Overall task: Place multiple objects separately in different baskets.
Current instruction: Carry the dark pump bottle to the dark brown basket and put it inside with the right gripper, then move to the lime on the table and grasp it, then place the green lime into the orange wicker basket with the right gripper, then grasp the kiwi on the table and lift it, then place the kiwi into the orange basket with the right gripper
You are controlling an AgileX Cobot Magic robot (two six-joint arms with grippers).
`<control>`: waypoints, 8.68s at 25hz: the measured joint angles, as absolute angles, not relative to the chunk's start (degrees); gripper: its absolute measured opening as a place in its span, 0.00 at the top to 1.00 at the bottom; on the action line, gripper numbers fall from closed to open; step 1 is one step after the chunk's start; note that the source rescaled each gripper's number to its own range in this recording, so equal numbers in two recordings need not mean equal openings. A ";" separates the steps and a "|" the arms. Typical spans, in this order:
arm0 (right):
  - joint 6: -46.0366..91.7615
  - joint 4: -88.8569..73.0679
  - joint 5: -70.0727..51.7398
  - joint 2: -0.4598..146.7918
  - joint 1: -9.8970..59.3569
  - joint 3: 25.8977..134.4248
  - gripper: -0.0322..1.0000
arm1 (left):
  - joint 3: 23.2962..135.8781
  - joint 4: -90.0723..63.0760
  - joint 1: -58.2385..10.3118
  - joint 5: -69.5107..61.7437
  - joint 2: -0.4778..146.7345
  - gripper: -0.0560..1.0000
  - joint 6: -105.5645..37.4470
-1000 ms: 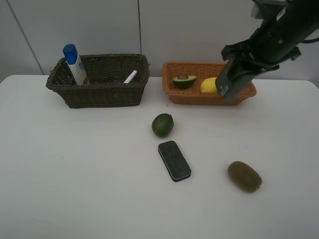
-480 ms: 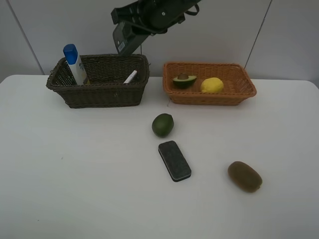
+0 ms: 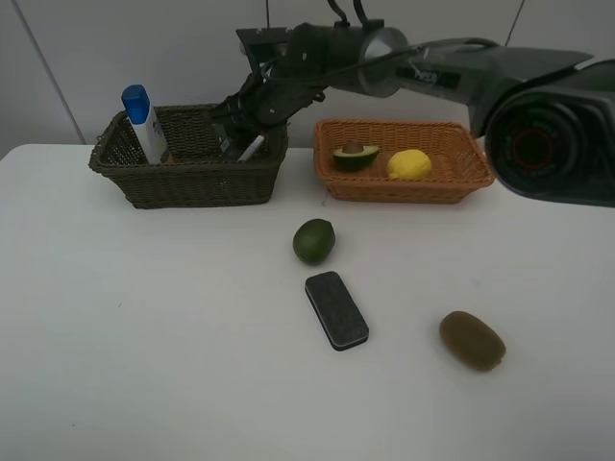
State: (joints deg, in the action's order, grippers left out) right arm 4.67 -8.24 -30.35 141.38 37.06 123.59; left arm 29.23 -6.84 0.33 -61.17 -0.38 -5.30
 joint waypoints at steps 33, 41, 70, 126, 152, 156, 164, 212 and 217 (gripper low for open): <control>-16.13 -2.12 -70.04 118.09 37.06 103.20 0.09 | 29.23 -6.84 0.33 -61.17 -0.38 0.00 -5.40; -25.68 -6.21 -60.47 118.09 37.06 93.73 0.09 | 29.23 -6.84 0.33 -61.17 -0.38 0.00 -5.40; -27.57 0.00 -46.79 131.46 37.06 93.03 0.21 | 29.23 -6.84 0.33 -61.17 -0.38 0.00 -5.40; -9.73 13.80 -66.43 116.98 12.59 103.00 0.00 | 29.23 -6.84 0.33 -61.17 -0.38 0.00 -5.40; -9.45 0.84 -66.79 84.64 12.68 49.70 0.00 | 29.23 -6.84 0.33 -61.17 -0.38 0.00 -5.40; -8.67 0.00 -59.16 84.64 15.69 43.53 0.00 | 29.23 -6.84 0.33 -61.17 -0.38 0.00 -5.40; -8.15 0.30 -47.30 89.52 19.06 41.16 0.00 | 29.23 -6.84 0.33 -61.17 -0.38 0.00 -5.40; -5.64 10.02 -45.22 109.18 18.95 89.28 0.69 | 29.23 -6.84 0.33 -61.17 -0.38 0.00 -5.40; -5.64 13.56 -41.19 122.19 18.40 102.07 0.69 | 29.23 -6.84 0.33 -61.17 -0.38 0.00 -5.40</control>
State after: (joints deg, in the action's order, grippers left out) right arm -5.64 13.56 -41.19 122.19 18.40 102.07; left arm 29.23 -6.84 0.33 -61.17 -0.38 -5.40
